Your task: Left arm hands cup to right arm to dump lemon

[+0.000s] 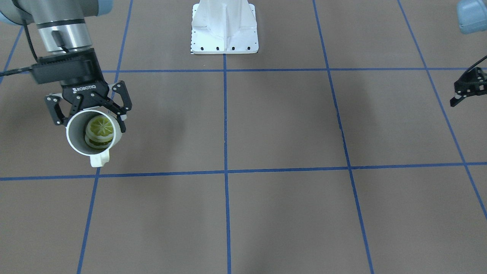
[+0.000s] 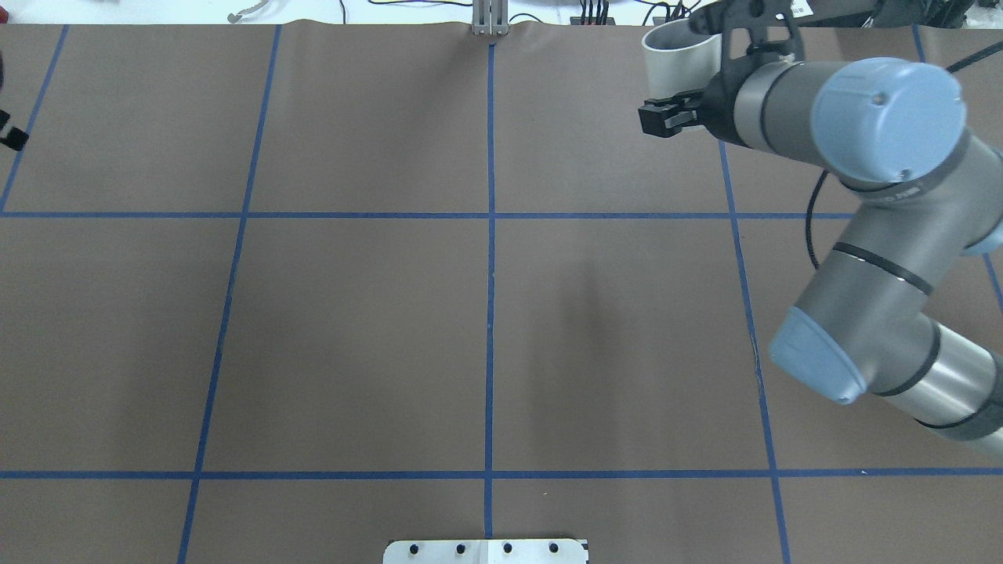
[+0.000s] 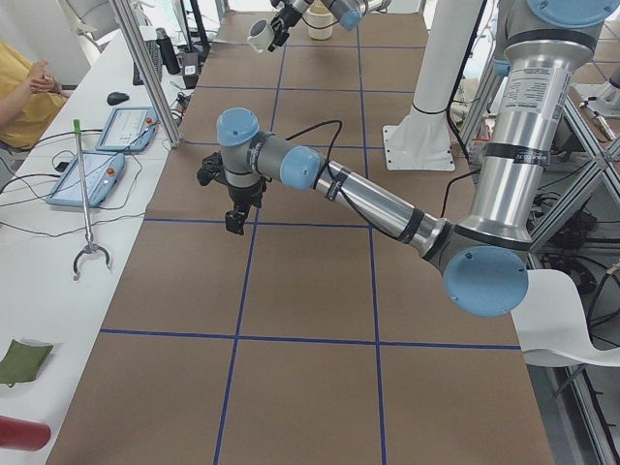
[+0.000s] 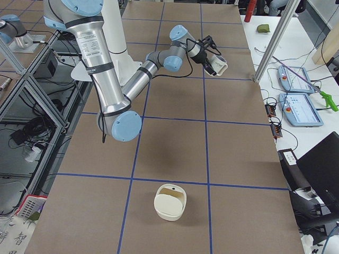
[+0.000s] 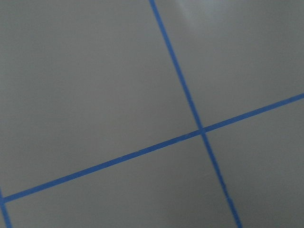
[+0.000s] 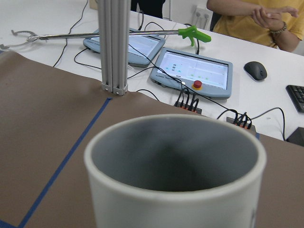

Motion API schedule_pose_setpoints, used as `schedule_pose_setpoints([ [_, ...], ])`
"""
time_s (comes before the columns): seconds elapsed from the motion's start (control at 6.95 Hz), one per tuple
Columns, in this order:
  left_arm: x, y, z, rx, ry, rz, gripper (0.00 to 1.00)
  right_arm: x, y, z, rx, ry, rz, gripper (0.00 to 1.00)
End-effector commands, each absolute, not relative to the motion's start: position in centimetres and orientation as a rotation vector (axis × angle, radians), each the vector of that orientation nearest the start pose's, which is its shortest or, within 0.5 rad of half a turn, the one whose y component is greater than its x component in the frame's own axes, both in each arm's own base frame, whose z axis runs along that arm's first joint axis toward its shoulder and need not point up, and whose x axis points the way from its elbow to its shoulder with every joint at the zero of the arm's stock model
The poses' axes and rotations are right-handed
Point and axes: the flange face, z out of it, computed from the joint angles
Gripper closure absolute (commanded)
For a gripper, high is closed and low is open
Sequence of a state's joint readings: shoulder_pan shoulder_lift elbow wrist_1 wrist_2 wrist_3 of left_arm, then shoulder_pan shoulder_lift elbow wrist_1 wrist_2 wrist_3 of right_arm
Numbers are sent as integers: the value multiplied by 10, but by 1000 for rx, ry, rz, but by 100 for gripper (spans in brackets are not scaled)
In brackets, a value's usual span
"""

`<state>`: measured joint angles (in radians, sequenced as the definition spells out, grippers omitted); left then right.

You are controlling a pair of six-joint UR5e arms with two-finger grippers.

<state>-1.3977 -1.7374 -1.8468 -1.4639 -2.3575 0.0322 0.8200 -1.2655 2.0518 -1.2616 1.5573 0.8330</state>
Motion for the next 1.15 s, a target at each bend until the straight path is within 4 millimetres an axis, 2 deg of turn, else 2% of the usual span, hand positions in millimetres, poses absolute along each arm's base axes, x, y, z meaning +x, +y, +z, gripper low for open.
schedule_pose_setpoints([
  [0.0,-19,-548,503,253,754,336,0,-200,-447,292,743,-749,161,100],
  [0.29,-25,-542,513,247,753,330,0,-142,-392,377,796,-809,171,100],
  [0.58,-28,-534,516,246,753,323,0,-75,-347,477,843,-826,238,100],
  [0.72,-28,-533,517,243,754,322,0,-54,-324,533,876,-854,257,100],
  [0.86,-28,-532,517,244,754,323,0,-35,-304,581,889,-914,316,100],
  [1.01,-28,-532,517,244,754,323,0,-19,-288,616,881,-970,393,100],
])
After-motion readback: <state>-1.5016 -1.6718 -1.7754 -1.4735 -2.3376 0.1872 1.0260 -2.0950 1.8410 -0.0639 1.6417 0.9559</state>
